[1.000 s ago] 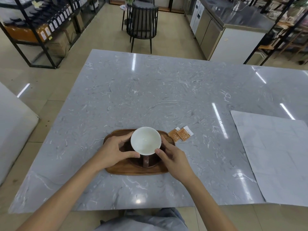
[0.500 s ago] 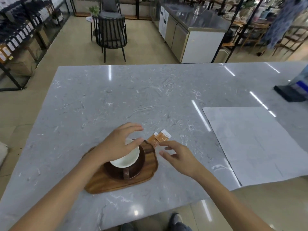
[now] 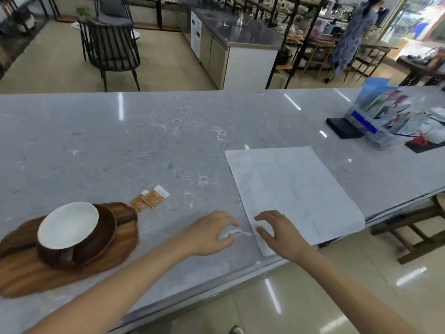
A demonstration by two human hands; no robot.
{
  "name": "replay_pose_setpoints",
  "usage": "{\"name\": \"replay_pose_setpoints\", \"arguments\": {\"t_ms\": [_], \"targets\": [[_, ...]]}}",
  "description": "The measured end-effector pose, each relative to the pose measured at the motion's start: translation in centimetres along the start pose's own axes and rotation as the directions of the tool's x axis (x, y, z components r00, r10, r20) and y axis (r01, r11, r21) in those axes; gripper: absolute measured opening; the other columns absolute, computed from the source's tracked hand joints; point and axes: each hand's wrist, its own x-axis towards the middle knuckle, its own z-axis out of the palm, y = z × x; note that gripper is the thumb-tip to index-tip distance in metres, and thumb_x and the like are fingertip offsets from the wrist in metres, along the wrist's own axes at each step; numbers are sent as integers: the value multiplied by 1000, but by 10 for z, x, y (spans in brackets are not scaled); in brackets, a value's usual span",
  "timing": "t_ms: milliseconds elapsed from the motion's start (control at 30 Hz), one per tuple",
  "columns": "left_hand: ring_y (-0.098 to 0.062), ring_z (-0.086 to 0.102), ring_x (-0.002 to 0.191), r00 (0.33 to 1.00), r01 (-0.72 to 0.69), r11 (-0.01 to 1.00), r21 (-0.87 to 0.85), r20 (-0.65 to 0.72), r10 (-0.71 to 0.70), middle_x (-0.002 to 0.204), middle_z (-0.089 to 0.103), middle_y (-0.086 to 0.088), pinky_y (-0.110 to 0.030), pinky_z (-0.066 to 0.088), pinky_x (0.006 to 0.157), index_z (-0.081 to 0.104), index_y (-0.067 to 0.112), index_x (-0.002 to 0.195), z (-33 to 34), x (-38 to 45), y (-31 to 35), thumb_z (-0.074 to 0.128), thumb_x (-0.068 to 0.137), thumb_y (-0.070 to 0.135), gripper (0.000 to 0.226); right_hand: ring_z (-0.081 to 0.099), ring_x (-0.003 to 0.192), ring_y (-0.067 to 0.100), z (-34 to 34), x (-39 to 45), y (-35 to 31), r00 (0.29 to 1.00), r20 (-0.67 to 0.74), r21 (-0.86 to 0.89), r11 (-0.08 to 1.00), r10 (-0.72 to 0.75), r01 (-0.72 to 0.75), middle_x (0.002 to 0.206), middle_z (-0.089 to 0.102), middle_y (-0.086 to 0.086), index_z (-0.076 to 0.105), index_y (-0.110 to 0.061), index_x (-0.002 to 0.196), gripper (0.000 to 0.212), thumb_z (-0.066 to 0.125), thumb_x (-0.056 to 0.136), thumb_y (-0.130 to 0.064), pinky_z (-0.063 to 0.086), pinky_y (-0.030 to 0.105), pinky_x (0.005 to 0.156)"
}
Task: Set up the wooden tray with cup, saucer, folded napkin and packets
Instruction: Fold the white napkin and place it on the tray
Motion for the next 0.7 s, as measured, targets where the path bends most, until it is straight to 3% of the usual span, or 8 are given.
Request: {"name": "replay_pose_setpoints", "arguments": {"t_ms": [167,267,367,467,567,633,700], "targets": [[-15,36,140,999,31,999,-14,19,-31,152,42,0,-32,32,117,43,23,148,63,43,46,65,88,46,68,29,148,27,-12,-23,85,975,146,-200,970,165,-135,162,32,8,40,-26,152,60,55,95,-20,30,34,119],[-18,30,141,992,85,983,165,80,-99,154,32,1,-39,32,113,36,28,150,90,60,64,65,81,55,79,16,154,21,-9,-35,117,976,205,-307,952,74,-7,169,10,-5,18,-41,158,78,57,90,-42,26,39,121],[-20,37,132,987,153,912,379,-14,-160,142,42,3,-40,35,100,47,29,139,104,71,78,62,83,47,60,7,155,19,-5,-43,133,974,224,-316,944,-23,95,170,2,-8,9,-42,159,89,63,88,-51,22,41,122],[-16,45,122,986,163,916,366,-84,-142,128,54,7,-36,37,94,61,30,129,110,72,78,59,89,44,42,13,155,18,-5,-42,143,972,187,-290,938,-141,192,169,11,-10,20,-37,158,77,62,95,-29,25,38,121],[-13,55,112,979,181,951,252,-139,-149,115,66,10,-32,43,91,73,30,116,110,66,77,59,93,39,28,33,149,19,-14,-38,155,965,125,-137,959,-230,247,162,36,-6,41,-27,153,74,55,85,-1,32,30,118],[-11,63,101,958,217,967,134,-221,-184,104,71,10,-32,48,86,78,27,105,105,63,77,61,94,31,21,45,142,19,-21,-38,163,963,82,-37,964,-258,262,152,50,-3,53,-20,145,70,53,80,6,35,23,115],[-5,65,90,922,255,967,-18,-295,-249,95,72,12,-27,50,82,77,26,95,92,61,78,63,95,29,15,56,131,24,-31,-35,173,964,19,4,964,-264,264,138,63,2,65,-13,133,57,56,81,10,42,24,108]]}}
